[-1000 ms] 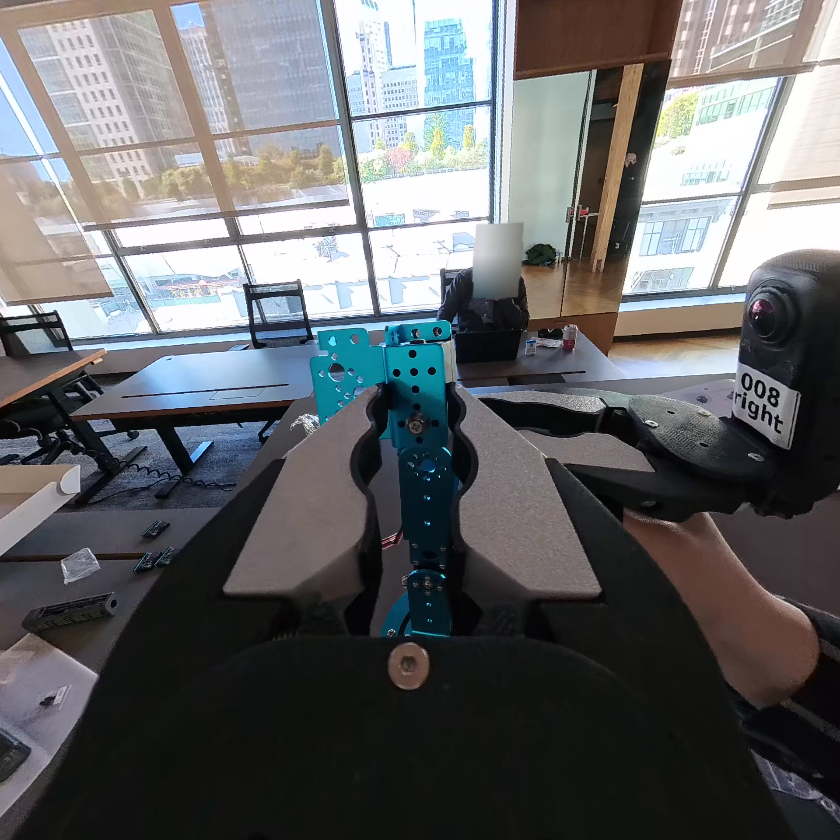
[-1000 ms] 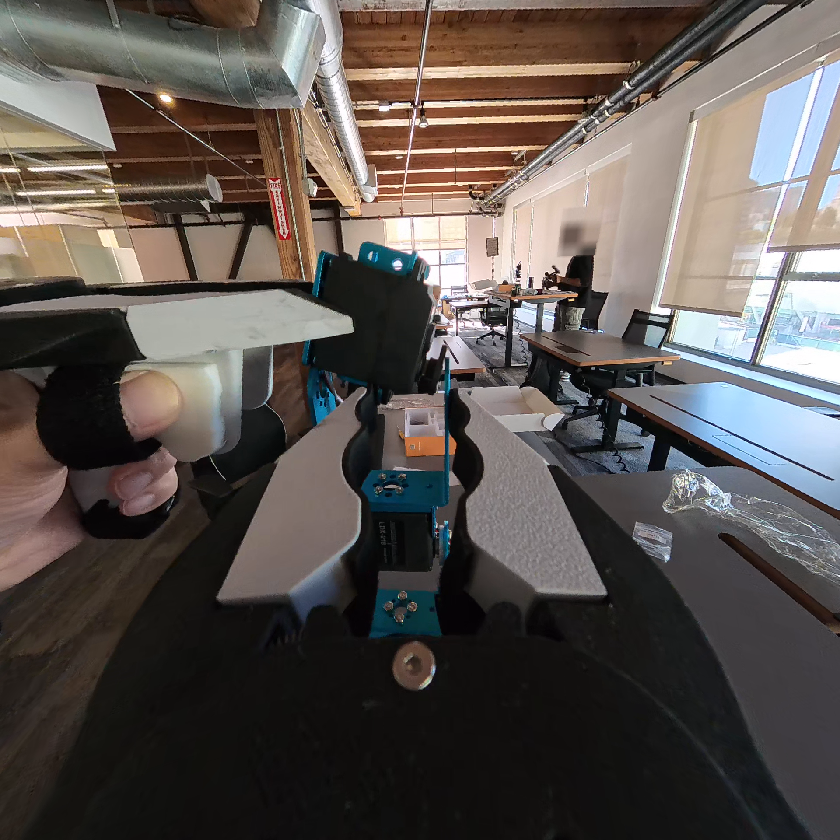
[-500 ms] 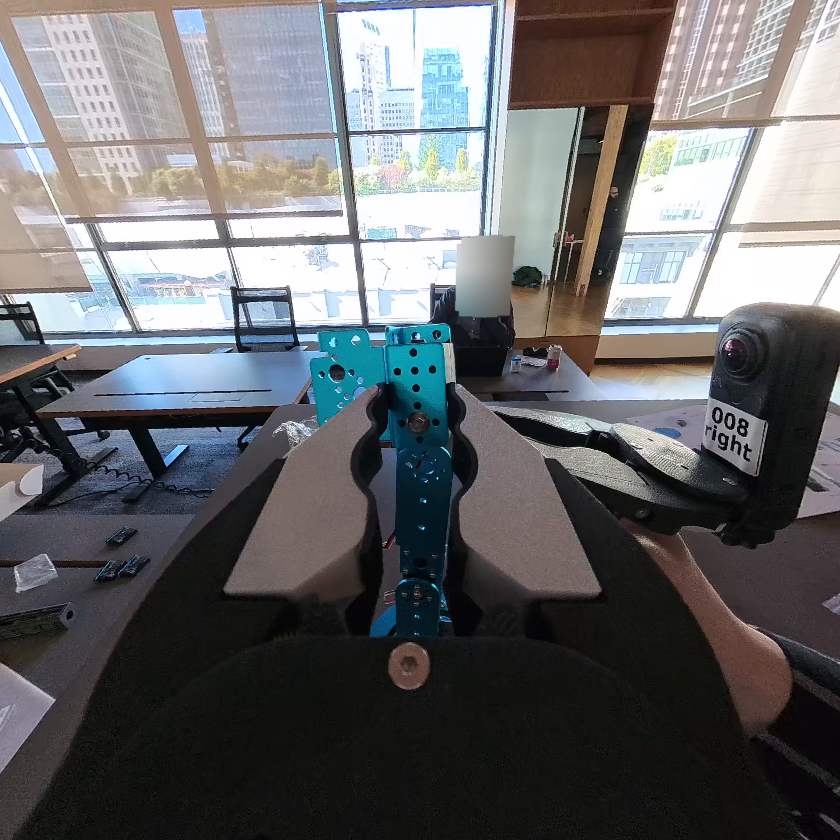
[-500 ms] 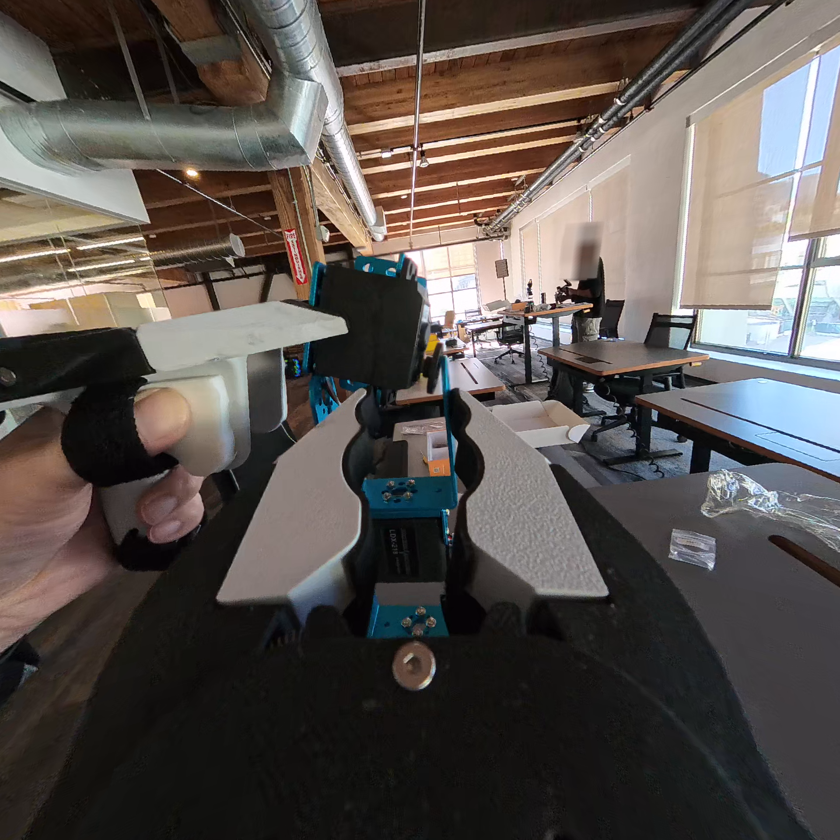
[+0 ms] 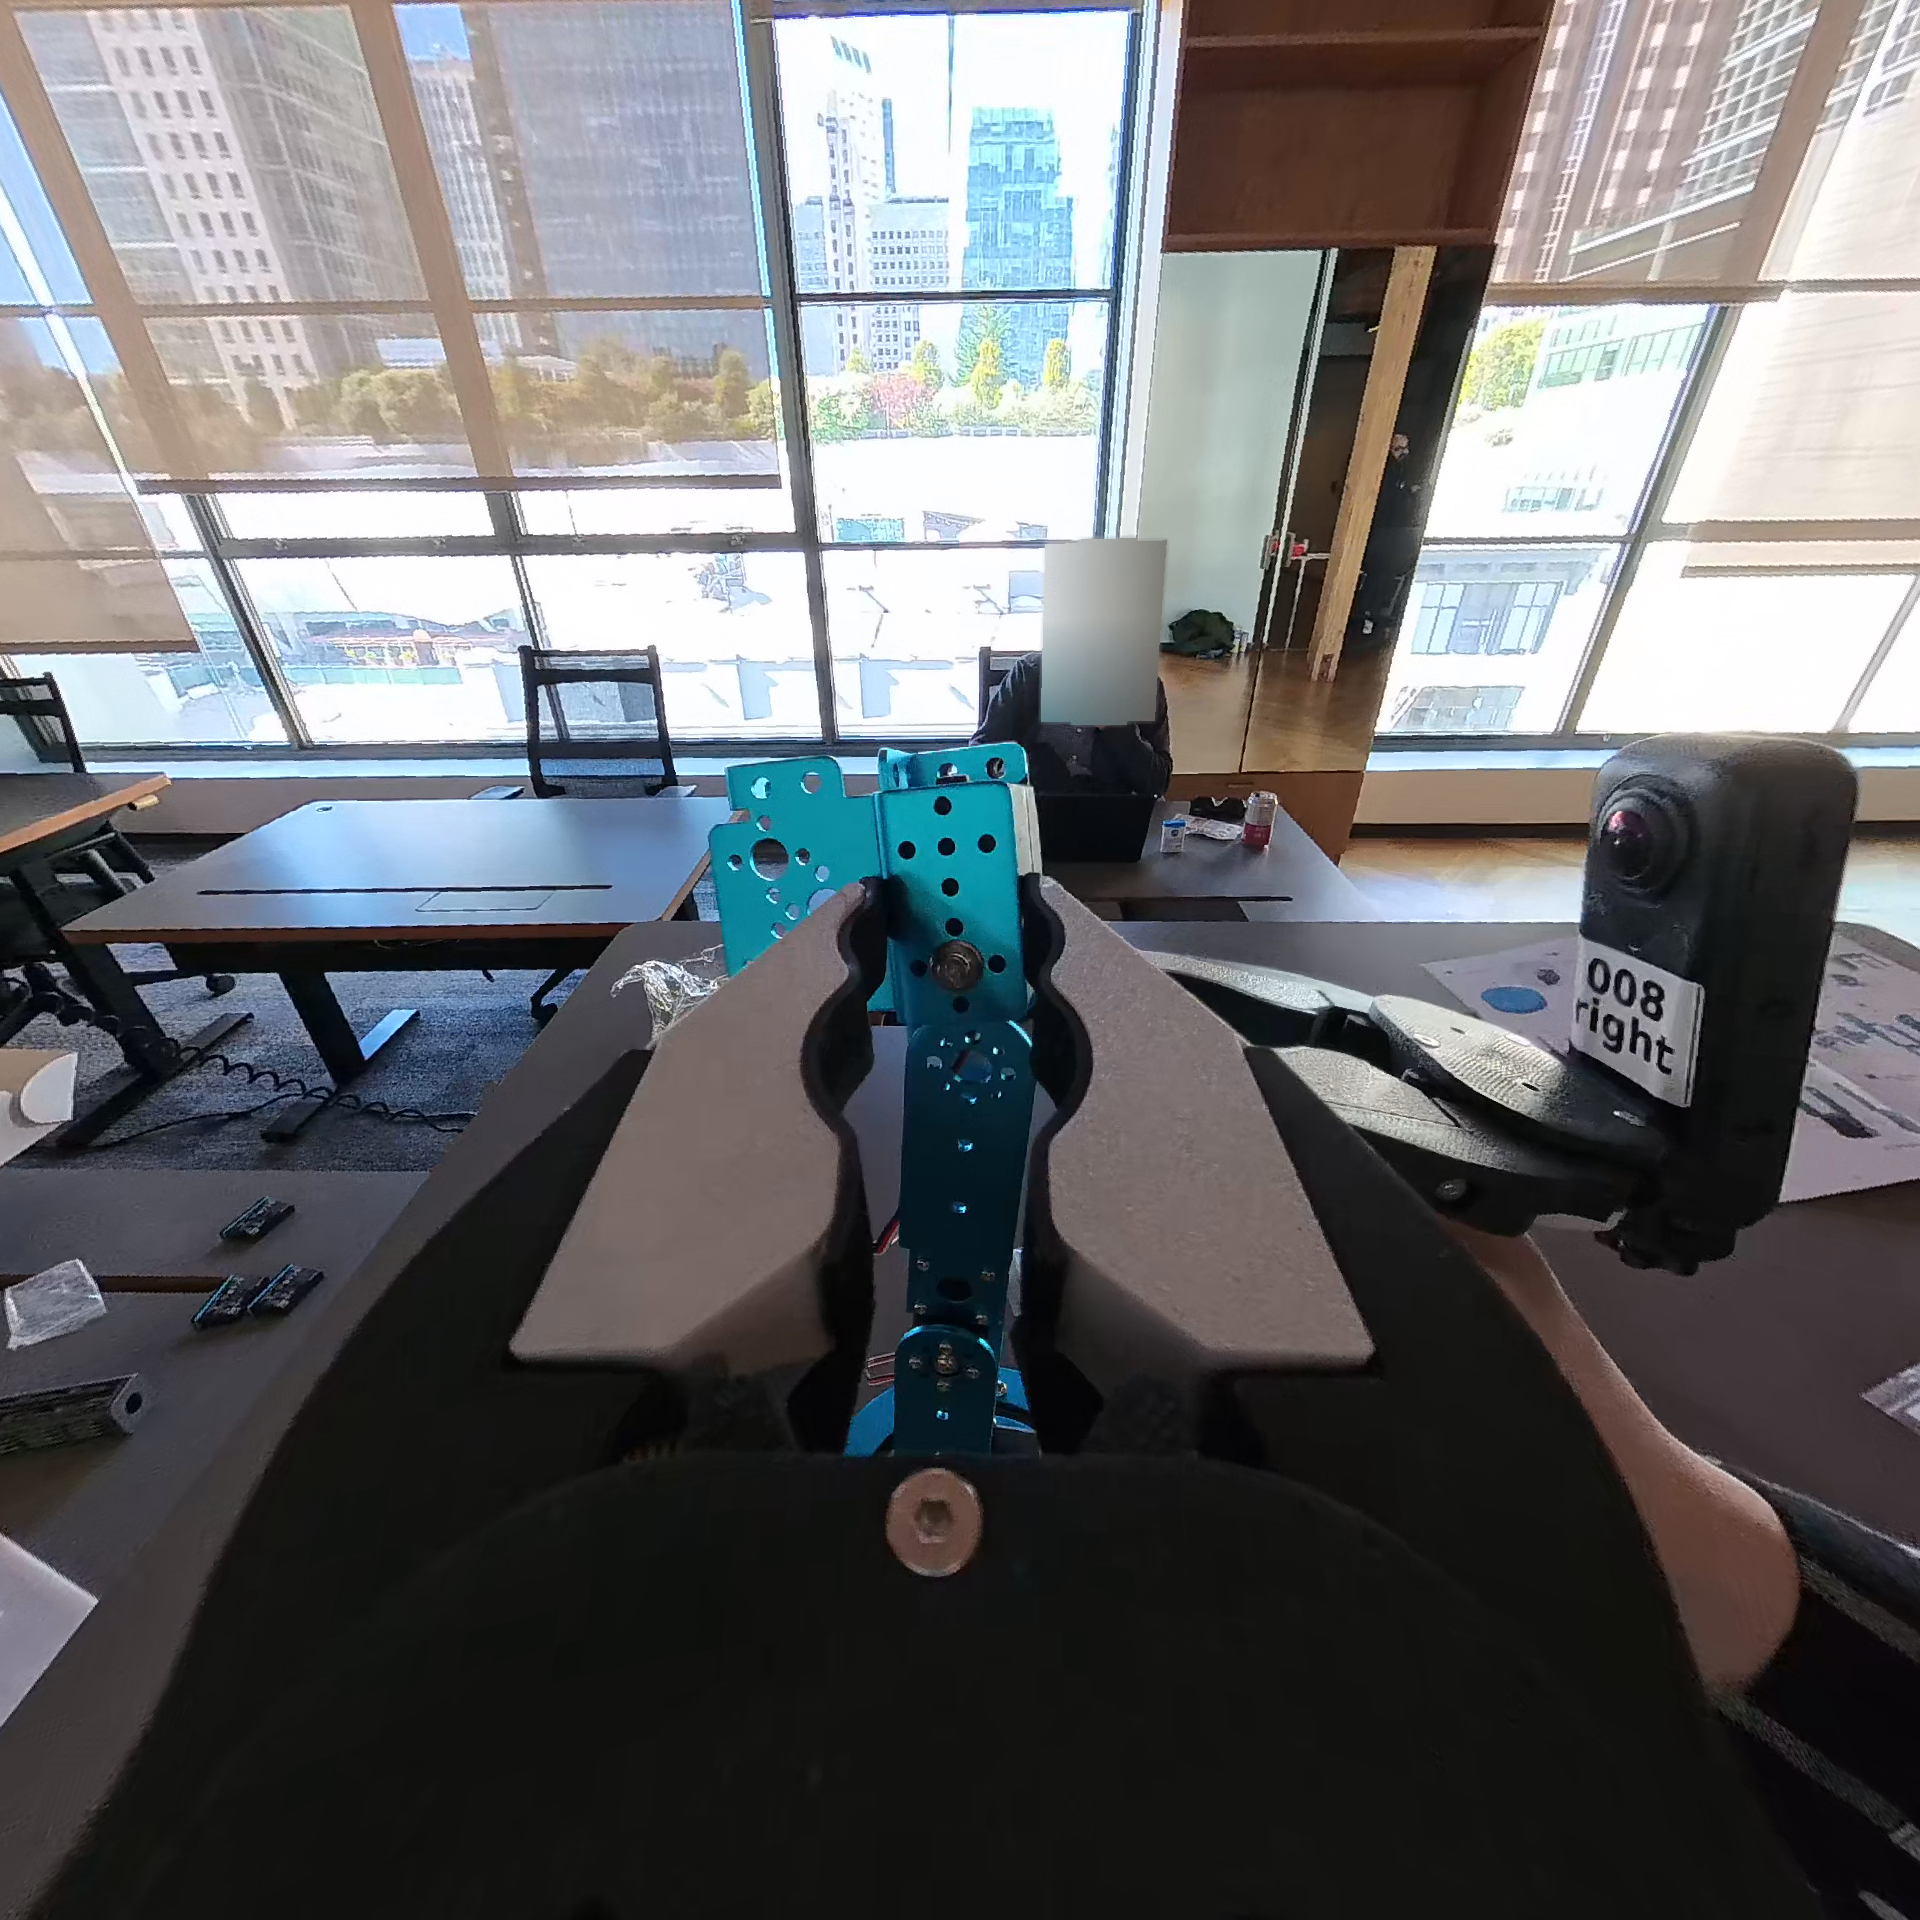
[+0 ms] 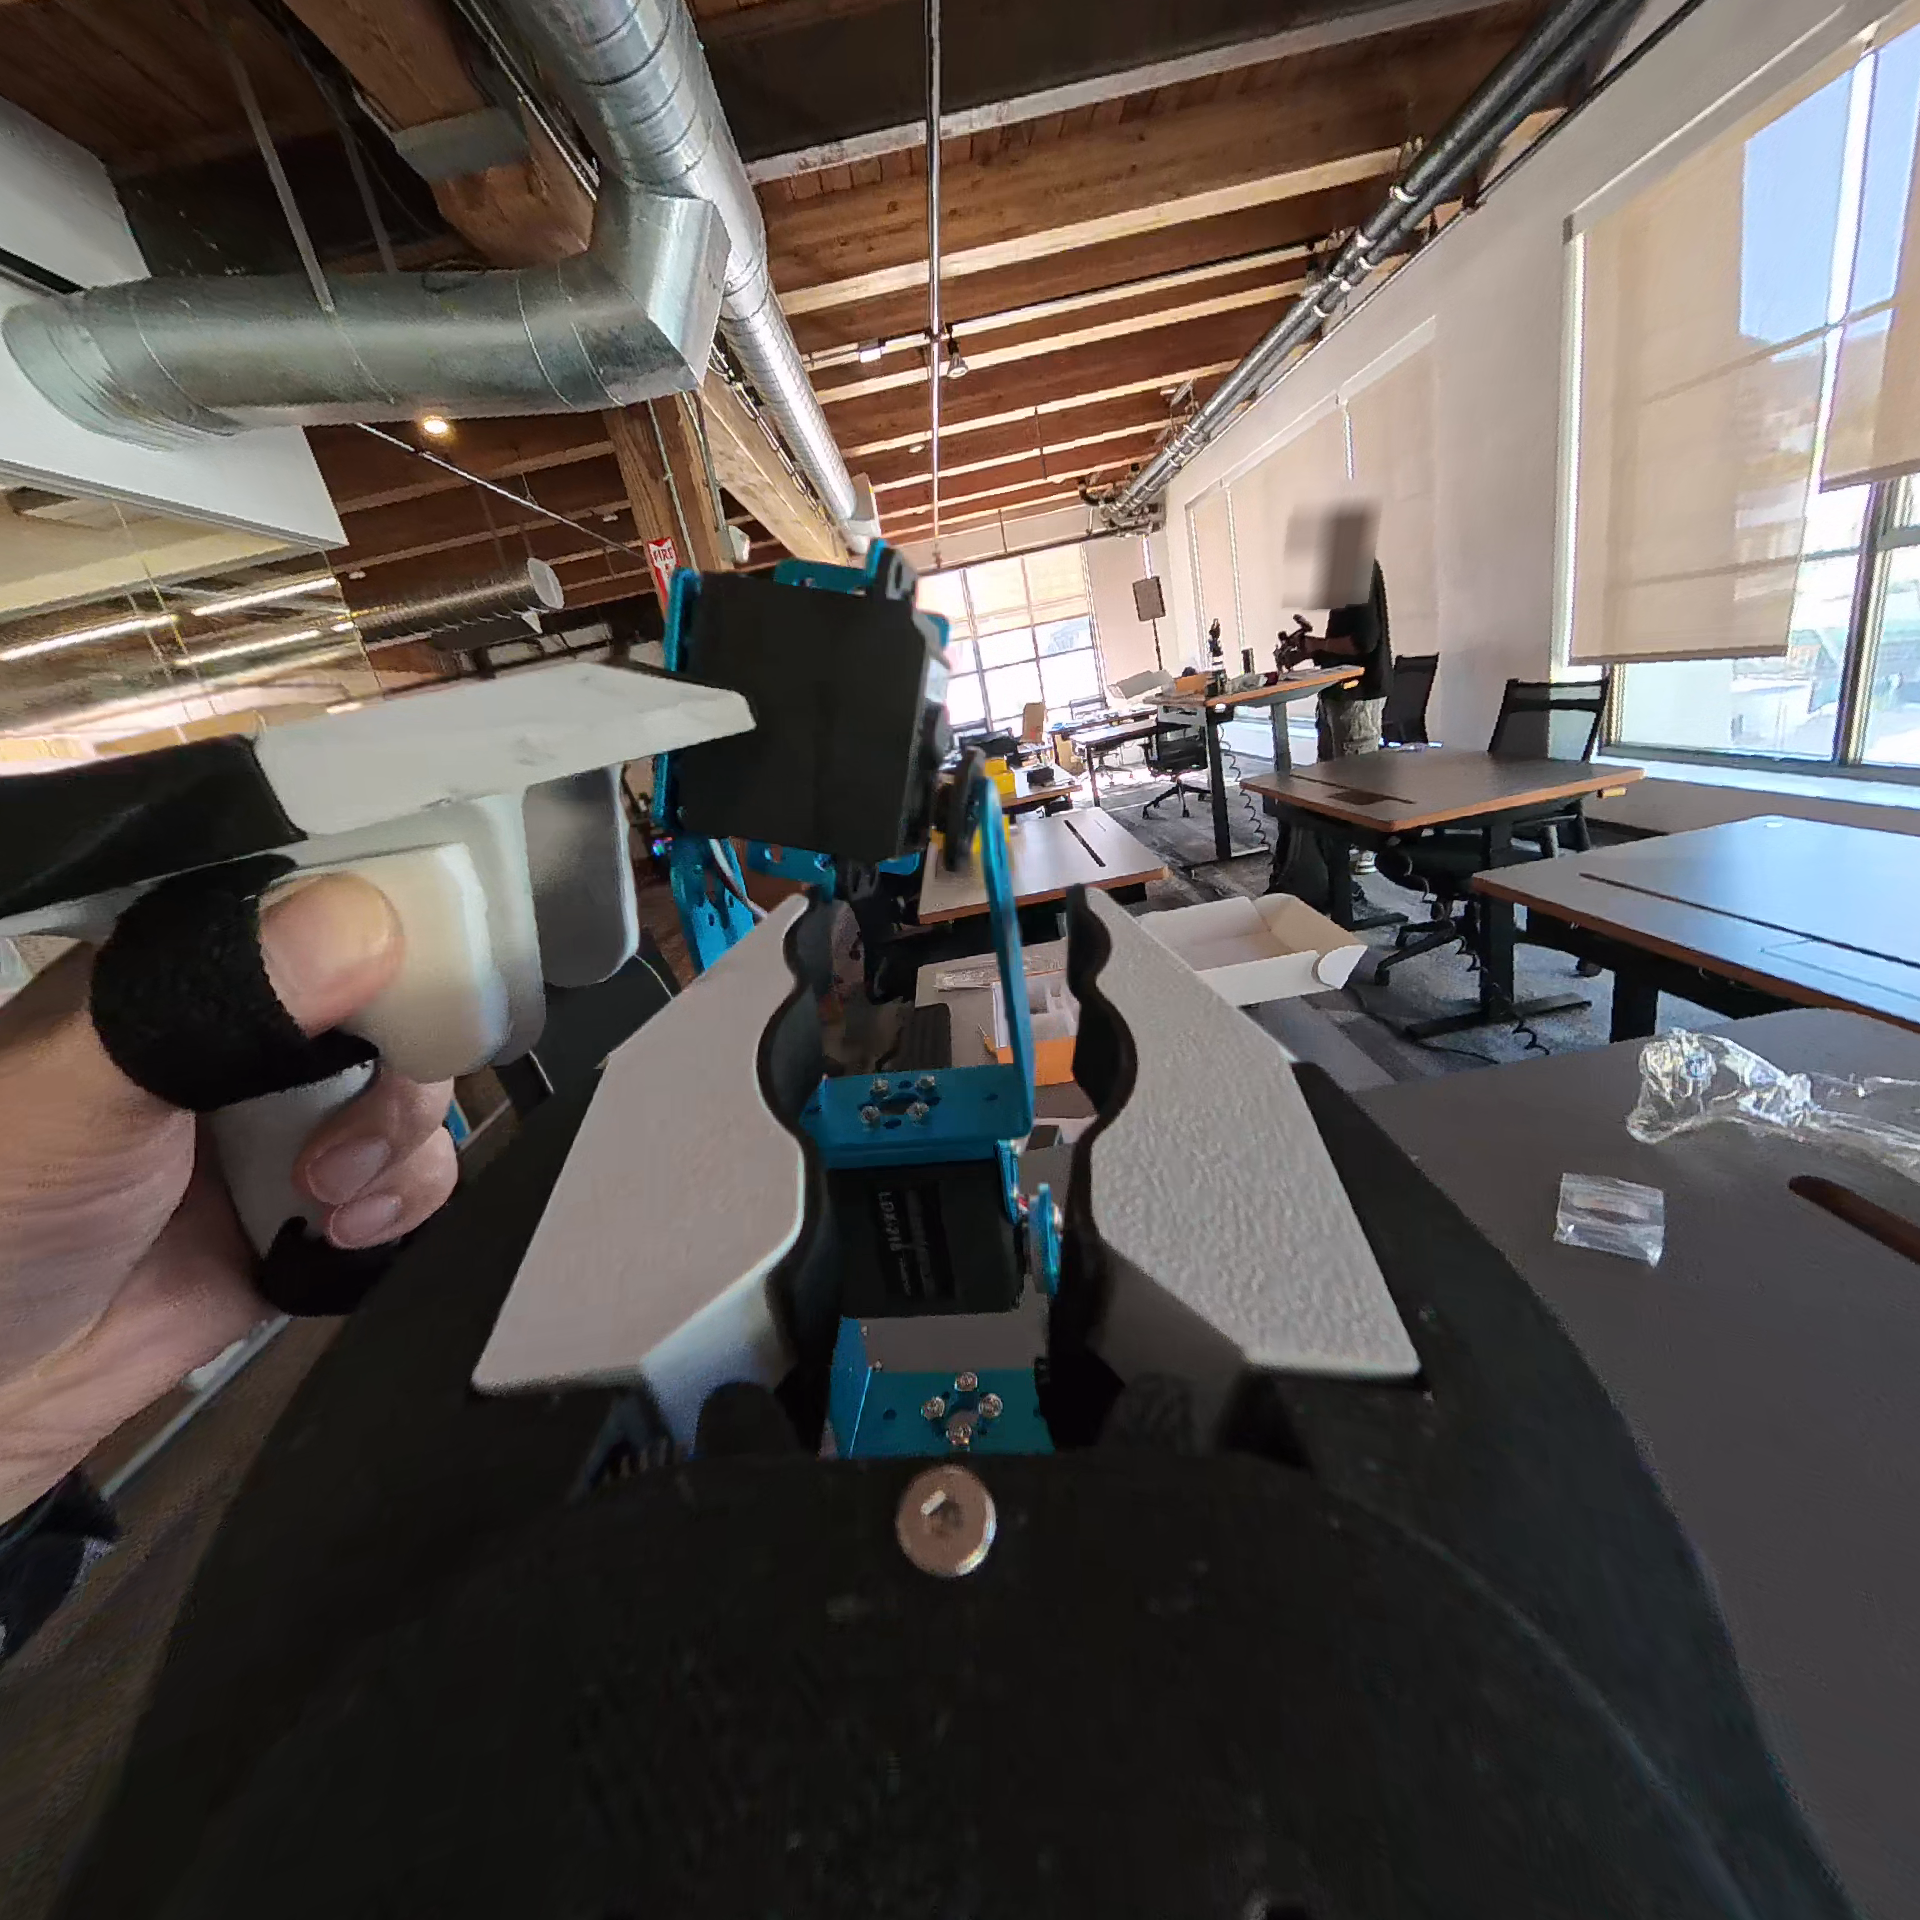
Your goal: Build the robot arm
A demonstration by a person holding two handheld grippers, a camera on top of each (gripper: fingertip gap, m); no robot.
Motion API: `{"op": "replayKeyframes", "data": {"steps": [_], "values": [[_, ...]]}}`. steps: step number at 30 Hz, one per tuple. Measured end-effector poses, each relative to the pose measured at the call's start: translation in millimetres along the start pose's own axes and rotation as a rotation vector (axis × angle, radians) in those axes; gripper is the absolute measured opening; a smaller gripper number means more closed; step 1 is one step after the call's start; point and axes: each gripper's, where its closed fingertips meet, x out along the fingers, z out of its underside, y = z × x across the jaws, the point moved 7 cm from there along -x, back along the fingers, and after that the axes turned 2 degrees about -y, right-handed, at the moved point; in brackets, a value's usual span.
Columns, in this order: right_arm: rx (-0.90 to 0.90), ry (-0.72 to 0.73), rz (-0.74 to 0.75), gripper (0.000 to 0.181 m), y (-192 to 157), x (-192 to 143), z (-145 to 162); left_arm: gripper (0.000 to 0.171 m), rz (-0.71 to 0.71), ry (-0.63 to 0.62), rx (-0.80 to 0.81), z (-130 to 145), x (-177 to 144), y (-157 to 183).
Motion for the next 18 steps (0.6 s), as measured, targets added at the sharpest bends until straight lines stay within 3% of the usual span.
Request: {"op": "replayKeyframes", "data": {"steps": [6, 9, 11, 13, 18], "values": [[0.047, 0.012, 0.063, 0.053, 2.3, -7.9, 5.4, 0.023, -0.011, 0.0, -0.006, 0.1, 0.5, -1.3], [0.109, -0.001, 0.04, 0.049, 2.1, -12.5, 10.8, 0.024, -0.016, 0.0, -0.015, 0.3, 0.7, -3.0], [0.121, 0.056, -0.034, 0.036, -4.3, -19.4, 7.3, 0.023, -0.013, -0.002, -0.02, 0.2, 0.9, -3.4], [0.045, 0.134, -0.05, 0.029, -11.7, -26.2, 2.2, 0.023, -0.009, -0.001, -0.024, 0.2, 1.1, -2.8], [-0.109, 0.108, -0.117, 0.026, -37.9, -20.2, 6.8, 0.023, -0.005, -0.004, -0.013, -0.2, 2.4, -0.9]]}}
